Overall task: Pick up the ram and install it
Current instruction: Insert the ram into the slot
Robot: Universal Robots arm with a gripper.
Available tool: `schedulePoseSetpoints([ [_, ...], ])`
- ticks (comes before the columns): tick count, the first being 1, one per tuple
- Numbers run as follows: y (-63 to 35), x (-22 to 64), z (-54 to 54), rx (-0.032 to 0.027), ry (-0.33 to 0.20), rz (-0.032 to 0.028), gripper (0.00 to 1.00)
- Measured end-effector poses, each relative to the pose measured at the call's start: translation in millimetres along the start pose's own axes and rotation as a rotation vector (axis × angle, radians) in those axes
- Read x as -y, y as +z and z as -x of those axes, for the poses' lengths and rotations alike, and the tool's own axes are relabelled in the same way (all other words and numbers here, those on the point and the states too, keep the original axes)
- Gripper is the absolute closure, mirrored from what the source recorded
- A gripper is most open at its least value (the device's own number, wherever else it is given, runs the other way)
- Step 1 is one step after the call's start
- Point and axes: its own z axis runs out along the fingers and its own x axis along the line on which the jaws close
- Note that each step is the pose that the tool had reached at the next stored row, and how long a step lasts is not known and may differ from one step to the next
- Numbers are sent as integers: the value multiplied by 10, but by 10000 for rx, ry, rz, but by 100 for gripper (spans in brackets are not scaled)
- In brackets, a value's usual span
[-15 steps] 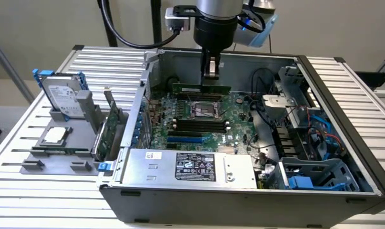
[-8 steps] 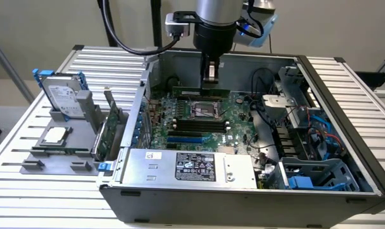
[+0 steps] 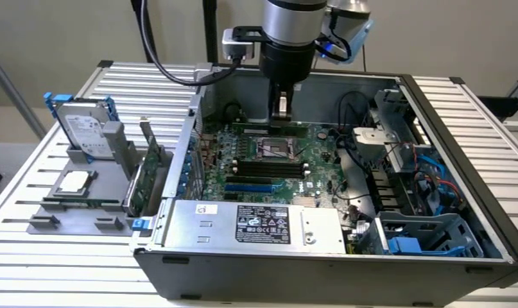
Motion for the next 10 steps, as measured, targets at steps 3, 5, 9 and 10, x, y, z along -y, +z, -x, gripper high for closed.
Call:
schedulePoseSetpoints([
  [3,49,1,-2,-60,26,-2,100],
  [5,82,2,-3,-95,62,-4,100],
  [9,155,3,-6,-143,166,-8,100],
  [10,173,4,-6,-154,169,-9,100],
])
